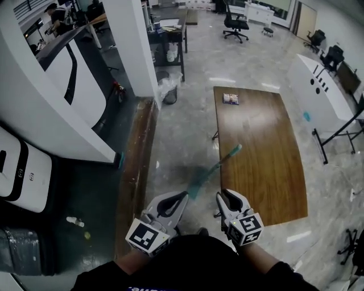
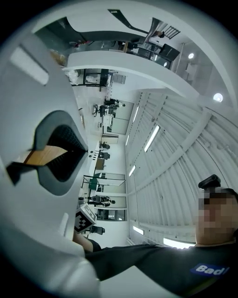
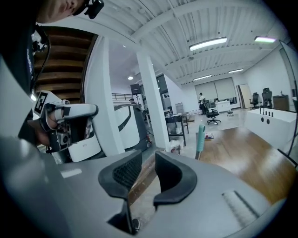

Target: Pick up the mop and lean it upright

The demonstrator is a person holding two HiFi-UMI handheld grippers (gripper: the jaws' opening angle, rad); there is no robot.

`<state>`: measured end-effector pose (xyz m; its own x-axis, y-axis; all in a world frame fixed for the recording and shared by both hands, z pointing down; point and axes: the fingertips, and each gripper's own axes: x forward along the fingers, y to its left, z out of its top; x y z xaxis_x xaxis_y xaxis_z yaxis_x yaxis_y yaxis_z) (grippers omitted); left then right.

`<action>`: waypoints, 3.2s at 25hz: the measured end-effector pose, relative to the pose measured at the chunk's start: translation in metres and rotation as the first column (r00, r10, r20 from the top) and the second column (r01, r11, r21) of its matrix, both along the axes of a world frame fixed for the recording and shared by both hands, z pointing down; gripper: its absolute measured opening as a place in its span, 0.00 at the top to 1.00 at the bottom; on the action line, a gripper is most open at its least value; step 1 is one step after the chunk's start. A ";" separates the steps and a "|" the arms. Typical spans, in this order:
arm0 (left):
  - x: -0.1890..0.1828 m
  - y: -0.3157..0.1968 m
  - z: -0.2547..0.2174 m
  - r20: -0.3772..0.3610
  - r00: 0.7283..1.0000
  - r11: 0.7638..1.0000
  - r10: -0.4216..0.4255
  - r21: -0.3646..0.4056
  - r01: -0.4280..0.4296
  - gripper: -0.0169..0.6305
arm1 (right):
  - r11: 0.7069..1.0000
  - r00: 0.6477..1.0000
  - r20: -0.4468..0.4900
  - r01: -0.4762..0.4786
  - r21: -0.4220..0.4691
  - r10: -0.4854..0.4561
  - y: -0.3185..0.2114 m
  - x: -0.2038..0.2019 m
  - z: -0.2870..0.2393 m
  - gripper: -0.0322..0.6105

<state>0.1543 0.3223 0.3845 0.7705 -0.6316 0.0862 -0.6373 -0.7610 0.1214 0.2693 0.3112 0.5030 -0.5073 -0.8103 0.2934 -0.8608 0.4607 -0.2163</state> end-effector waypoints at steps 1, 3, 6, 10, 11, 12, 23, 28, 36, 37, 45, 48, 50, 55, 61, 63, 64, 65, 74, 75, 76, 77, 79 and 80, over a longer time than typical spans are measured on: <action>-0.003 -0.007 -0.002 -0.008 1.000 1.000 0.018 0.007 -0.018 0.94 | 1.000 1.000 -0.010 -0.027 -0.004 0.027 -0.006 0.001 0.002 0.80; -0.011 -0.020 -0.005 -0.027 0.998 0.998 0.053 0.019 -0.053 0.94 | 0.997 0.996 -0.025 -0.082 -0.016 0.082 -0.021 0.003 0.006 0.80; -0.030 -0.039 -0.001 -0.017 0.996 0.996 0.090 0.016 -0.090 0.94 | 0.987 0.987 -0.039 -0.160 -0.036 0.158 -0.041 0.002 0.012 0.79; -0.056 -0.063 0.001 -0.019 0.989 0.989 0.146 0.023 -0.146 0.94 | 0.963 0.964 -0.061 -0.263 -0.054 0.260 -0.057 0.000 0.016 0.78; -0.062 -0.068 0.001 -0.024 0.987 0.987 0.159 0.023 -0.158 0.94 | 0.956 0.957 -0.070 -0.286 -0.058 0.282 -0.059 -0.001 0.017 0.78; -0.068 -0.073 0.000 -0.028 0.985 0.985 0.169 0.025 -0.168 0.94 | 0.950 0.950 -0.078 -0.306 -0.062 0.301 -0.062 -0.003 0.018 0.78; -0.094 -0.104 0.012 -0.041 0.975 0.975 0.220 0.000 -0.221 0.94 | 0.880 0.889 -0.138 -0.454 -0.137 0.437 -0.092 0.017 0.047 0.74; -0.094 -0.118 0.007 -0.039 0.981 0.981 0.191 -0.007 -0.192 0.94 | 0.843 0.865 -0.171 -0.499 -0.202 0.471 -0.109 0.048 0.081 0.70; -0.087 -0.143 0.000 0.027 0.991 0.992 0.129 -0.010 -0.128 0.94 | 0.813 0.860 -0.137 -0.510 -0.282 0.492 -0.147 0.075 0.127 0.64; -0.085 -0.146 0.000 0.034 0.992 0.992 0.125 -0.010 -0.125 0.94 | 0.812 0.861 -0.135 -0.508 -0.288 0.491 -0.151 0.077 0.132 0.63; -0.077 -0.150 0.009 0.068 0.994 0.995 0.091 -0.031 -0.090 0.94 | 0.819 0.873 -0.145 -0.488 -0.303 0.466 -0.175 0.087 0.153 0.61; -0.073 -0.151 0.007 0.068 0.995 0.997 0.080 -0.029 -0.078 0.94 | 0.824 0.876 -0.156 -0.481 -0.300 0.456 -0.184 0.089 0.157 0.61; -0.072 -0.151 0.007 0.068 0.995 0.997 0.073 -0.029 -0.071 0.94 | 0.827 0.877 -0.167 -0.480 -0.294 0.450 -0.187 0.090 0.159 0.63; -0.080 -0.150 0.007 0.066 0.997 0.999 0.041 -0.033 -0.039 0.94 | 0.828 0.873 -0.184 -0.488 -0.276 0.452 -0.190 0.091 0.157 0.76; -0.083 -0.148 0.007 0.061 0.998 0.999 0.031 -0.030 -0.029 0.94 | 0.831 0.876 -0.167 -0.482 -0.278 0.452 -0.193 0.086 0.156 0.79; -0.085 -0.148 0.007 0.058 0.998 0.999 0.027 -0.033 -0.025 0.94 | 0.835 0.880 -0.156 -0.474 -0.278 0.448 -0.194 0.081 0.154 0.79; -0.086 -0.147 0.007 0.057 0.998 0.999 0.025 -0.032 -0.023 0.94 | 0.839 0.884 -0.152 -0.468 -0.278 0.443 -0.194 0.078 0.154 0.79; -0.087 -0.147 0.007 0.056 0.998 0.999 0.023 -0.031 -0.021 0.94 | 0.843 0.887 -0.148 -0.461 -0.277 0.437 -0.195 0.074 0.153 0.79; -0.097 -0.141 0.009 0.041 0.999 0.999 0.006 -0.033 -0.005 0.94 | 0.904 0.932 -0.166 -0.354 -0.238 0.321 -0.203 0.025 0.139 0.78; -0.098 -0.141 0.008 0.039 0.999 0.999 0.004 -0.033 -0.002 0.94 | 0.911 0.937 -0.167 -0.341 -0.234 0.308 -0.204 0.019 0.137 0.78; -0.100 -0.141 0.007 0.037 0.999 0.999 0.001 -0.033 0.000 0.94 | 0.916 0.940 -0.169 -0.329 -0.230 0.296 -0.205 0.013 0.134 0.78; -0.102 -0.141 0.007 0.034 0.999 0.999 -0.001 -0.032 0.002 0.94 | 0.920 0.943 -0.169 -0.319 -0.226 0.285 -0.207 0.008 0.131 0.78; -0.105 -0.141 0.005 0.031 1.000 1.000 -0.006 -0.028 0.007 0.94 | 0.928 0.948 -0.170 -0.302 -0.221 0.268 -0.209 0.000 0.127 0.78; -0.107 -0.141 0.004 0.028 1.000 1.000 -0.009 -0.025 0.010 0.94 | 0.930 0.950 -0.171 -0.295 -0.219 0.261 -0.209 -0.004 0.124 0.78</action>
<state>0.0473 0.1815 0.3886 0.7614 -0.6364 0.1238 -0.6481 -0.7516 0.1226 0.2658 0.1019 0.6272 -0.2130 -0.8104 0.5458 -0.9757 0.1476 -0.1617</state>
